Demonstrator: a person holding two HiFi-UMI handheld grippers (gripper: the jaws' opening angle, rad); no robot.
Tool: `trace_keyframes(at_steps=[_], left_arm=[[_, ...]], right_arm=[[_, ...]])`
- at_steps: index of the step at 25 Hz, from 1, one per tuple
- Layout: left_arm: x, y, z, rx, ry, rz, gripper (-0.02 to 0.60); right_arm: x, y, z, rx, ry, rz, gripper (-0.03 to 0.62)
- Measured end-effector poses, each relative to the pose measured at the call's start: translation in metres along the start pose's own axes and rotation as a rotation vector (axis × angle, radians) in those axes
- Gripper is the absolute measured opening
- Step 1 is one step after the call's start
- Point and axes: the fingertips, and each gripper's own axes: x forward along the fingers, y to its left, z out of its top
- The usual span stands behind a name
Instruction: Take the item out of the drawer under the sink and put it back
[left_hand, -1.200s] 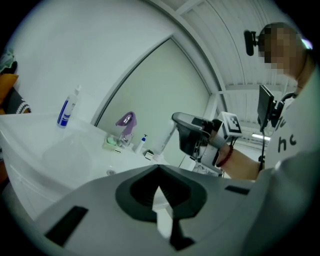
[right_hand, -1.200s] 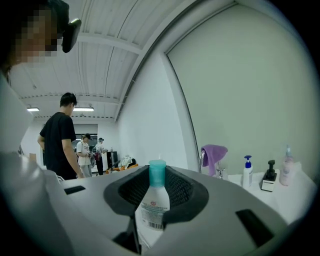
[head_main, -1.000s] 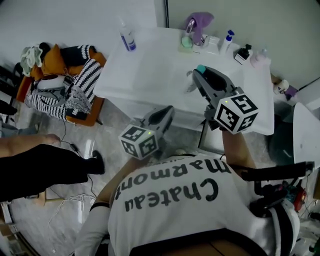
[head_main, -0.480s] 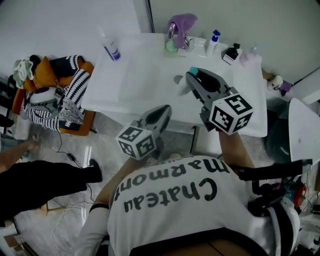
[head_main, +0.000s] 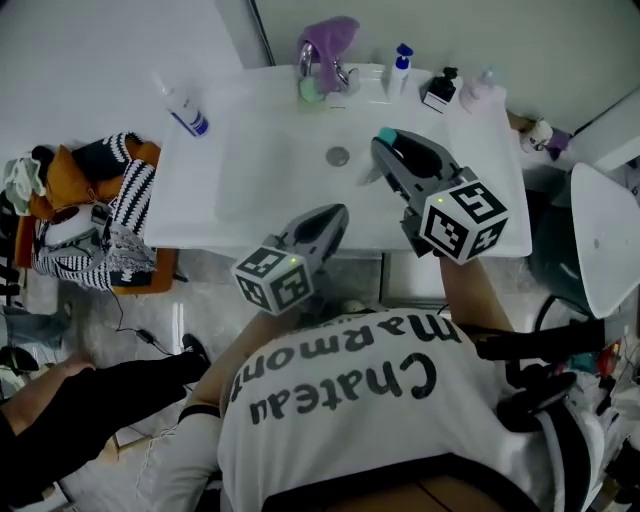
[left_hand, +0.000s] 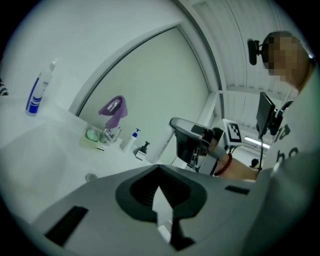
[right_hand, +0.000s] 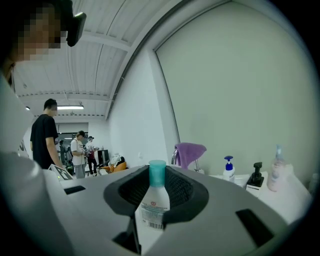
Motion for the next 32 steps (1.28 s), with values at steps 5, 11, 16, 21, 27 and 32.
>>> trace_keyframes(at_steps=[5, 11, 16, 21, 27, 32], left_arm=[[0.006, 0.020, 0.021, 0.015, 0.009, -0.041, 0.009], [0.008, 0.042, 0.033, 0.075, 0.083, -0.126, 0.009], [0.007, 0.058, 0.048, 0.129, 0.120, -0.217, 0.009], [0.002, 0.081, 0.059, 0.137, 0.141, -0.271, 0.009], [0.002, 0.099, 0.062, 0.132, 0.173, -0.325, 0.009], [0.017, 0.107, 0.059, 0.090, 0.210, -0.358, 0.009]], right_arm=[[0.014, -0.010, 0.001, 0.005, -0.003, -0.085, 0.101], [0.032, -0.012, 0.012, -0.003, -0.043, -0.176, 0.101], [0.046, -0.018, 0.016, -0.007, -0.069, -0.271, 0.101], [0.060, -0.021, 0.017, -0.012, -0.087, -0.352, 0.101], [0.072, -0.030, 0.010, -0.021, -0.072, -0.427, 0.101], [0.085, -0.047, 0.006, -0.041, -0.051, -0.458, 0.101]])
